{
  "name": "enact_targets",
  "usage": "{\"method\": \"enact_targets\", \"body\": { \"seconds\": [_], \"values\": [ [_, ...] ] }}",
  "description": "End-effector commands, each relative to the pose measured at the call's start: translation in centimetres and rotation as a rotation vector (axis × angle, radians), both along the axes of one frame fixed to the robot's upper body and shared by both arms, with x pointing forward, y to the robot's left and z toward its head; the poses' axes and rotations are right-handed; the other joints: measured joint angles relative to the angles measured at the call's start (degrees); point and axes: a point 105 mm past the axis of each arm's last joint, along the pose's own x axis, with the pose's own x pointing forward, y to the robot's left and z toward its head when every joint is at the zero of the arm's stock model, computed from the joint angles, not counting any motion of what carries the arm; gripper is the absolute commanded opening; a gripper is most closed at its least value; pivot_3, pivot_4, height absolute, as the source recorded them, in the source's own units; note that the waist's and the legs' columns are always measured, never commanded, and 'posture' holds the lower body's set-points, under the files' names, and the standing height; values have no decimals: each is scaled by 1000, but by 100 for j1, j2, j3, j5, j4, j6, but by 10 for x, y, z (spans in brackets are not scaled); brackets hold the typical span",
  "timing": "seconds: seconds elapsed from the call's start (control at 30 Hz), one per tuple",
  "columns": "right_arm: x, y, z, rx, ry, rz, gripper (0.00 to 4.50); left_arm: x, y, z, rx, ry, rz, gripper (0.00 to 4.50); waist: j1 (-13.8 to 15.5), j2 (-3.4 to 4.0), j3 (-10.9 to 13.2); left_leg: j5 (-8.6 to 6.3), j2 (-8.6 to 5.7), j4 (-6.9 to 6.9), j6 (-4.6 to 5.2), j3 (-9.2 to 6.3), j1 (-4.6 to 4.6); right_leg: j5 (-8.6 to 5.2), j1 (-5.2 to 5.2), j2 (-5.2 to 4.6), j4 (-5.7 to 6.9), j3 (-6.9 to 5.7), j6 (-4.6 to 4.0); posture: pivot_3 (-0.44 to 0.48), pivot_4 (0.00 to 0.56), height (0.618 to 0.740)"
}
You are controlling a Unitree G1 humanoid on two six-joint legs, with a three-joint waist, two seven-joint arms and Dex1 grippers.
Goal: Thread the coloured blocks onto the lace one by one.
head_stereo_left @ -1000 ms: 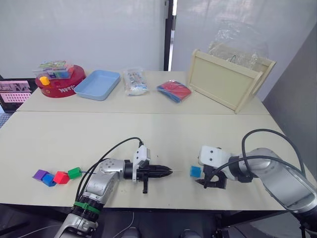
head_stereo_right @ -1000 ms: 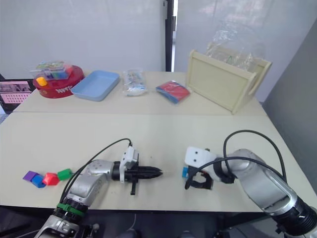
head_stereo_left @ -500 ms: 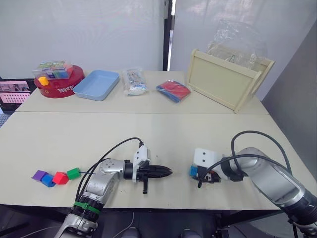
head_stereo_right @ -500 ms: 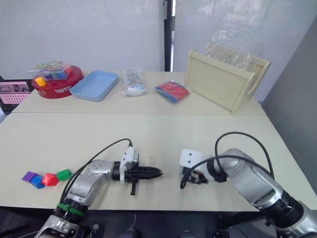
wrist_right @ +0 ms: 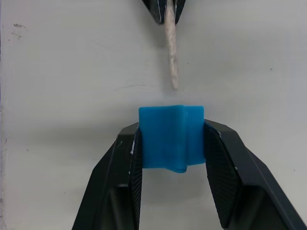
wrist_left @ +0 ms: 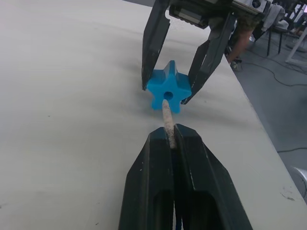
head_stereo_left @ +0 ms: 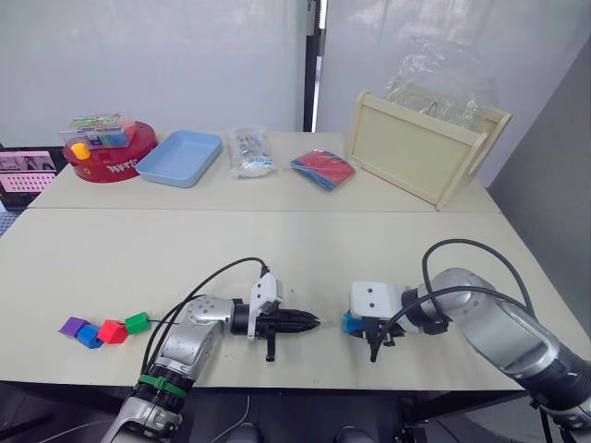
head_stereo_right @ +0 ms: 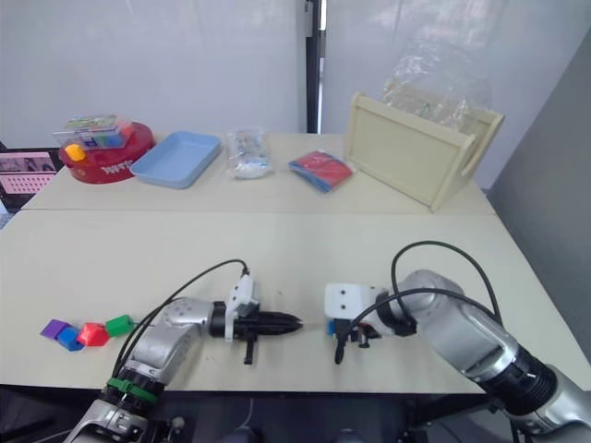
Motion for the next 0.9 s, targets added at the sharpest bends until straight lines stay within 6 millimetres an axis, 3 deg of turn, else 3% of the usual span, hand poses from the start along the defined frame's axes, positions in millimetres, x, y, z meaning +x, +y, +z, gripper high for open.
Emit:
{"method": "enact_targets", "body": {
  "seconds": [0.03,0.7,0.9],
  "values": [
    [0,4,2,-11,-6,24,1316,-2,-7,4,-2,-36,-21,0,1,0,0,0,1,0,0,0,0,0,0,1,0,-1,0,0,150,740],
    [-8,12,-7,15,64,-55,1316,-5,-20,10,-45,-25,-18,0,-8,-2,-2,0,3,0,0,-1,9,0,8,3,2,0,0,0,150,740],
    [-9,11,-9,4,78,-69,1316,-1,-29,3,-28,-20,10,0,-4,-3,-3,0,3,0,1,-1,11,0,9,3,1,0,0,0,150,740]
  ]
}}
